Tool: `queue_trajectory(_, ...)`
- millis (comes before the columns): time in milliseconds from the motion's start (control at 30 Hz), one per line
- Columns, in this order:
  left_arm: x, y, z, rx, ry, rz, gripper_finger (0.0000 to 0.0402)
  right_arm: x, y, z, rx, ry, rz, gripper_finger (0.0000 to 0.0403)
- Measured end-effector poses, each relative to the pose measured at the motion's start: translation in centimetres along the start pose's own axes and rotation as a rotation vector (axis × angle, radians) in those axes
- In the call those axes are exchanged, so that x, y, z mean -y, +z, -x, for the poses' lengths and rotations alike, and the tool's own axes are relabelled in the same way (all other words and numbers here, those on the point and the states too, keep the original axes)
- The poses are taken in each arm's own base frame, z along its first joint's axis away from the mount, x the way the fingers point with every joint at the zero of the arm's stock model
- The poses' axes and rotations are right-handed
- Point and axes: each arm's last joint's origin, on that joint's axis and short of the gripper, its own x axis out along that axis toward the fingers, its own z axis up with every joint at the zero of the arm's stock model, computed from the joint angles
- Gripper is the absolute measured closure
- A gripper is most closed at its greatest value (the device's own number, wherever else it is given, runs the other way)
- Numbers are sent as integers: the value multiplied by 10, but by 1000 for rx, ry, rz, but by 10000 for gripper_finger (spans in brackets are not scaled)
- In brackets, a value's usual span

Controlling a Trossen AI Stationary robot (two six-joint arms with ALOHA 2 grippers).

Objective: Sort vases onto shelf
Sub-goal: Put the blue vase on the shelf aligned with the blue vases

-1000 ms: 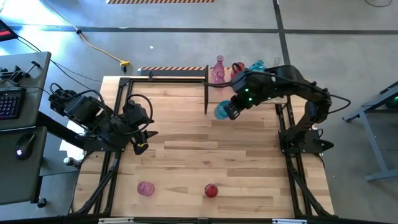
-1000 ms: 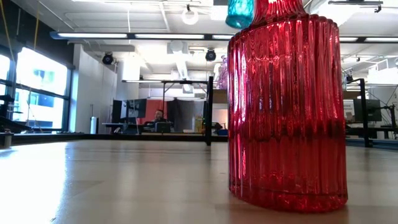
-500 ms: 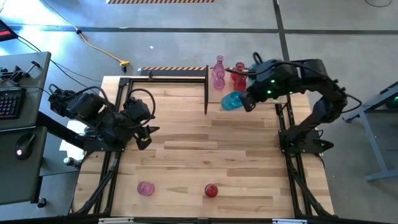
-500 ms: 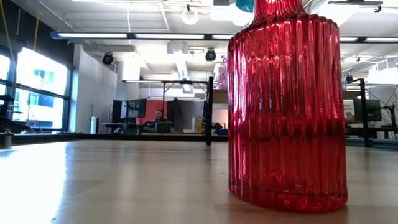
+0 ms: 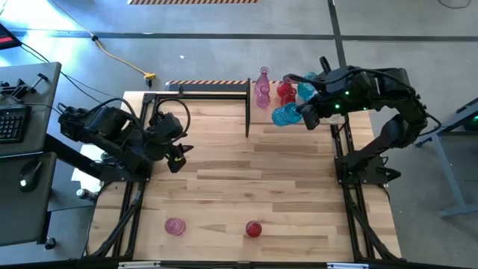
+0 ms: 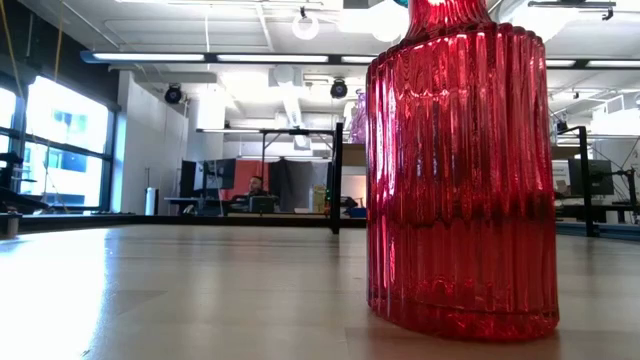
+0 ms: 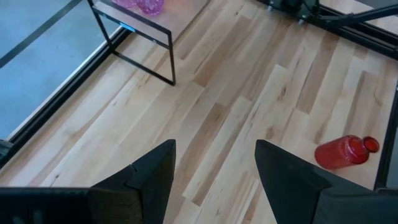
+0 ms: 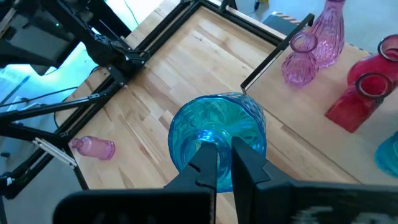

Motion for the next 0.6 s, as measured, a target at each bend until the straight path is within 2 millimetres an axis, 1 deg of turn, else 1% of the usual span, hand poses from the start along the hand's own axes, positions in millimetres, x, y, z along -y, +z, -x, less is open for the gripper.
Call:
queue_trajectory(167, -4, 3, -3, 1, 20, 21, 190, 5, -2, 11, 23, 12, 8, 403)
queue_trajectory(600, -14, 10, -10, -12, 51, 47, 190, 25, -8, 49, 140, 19, 1, 403)
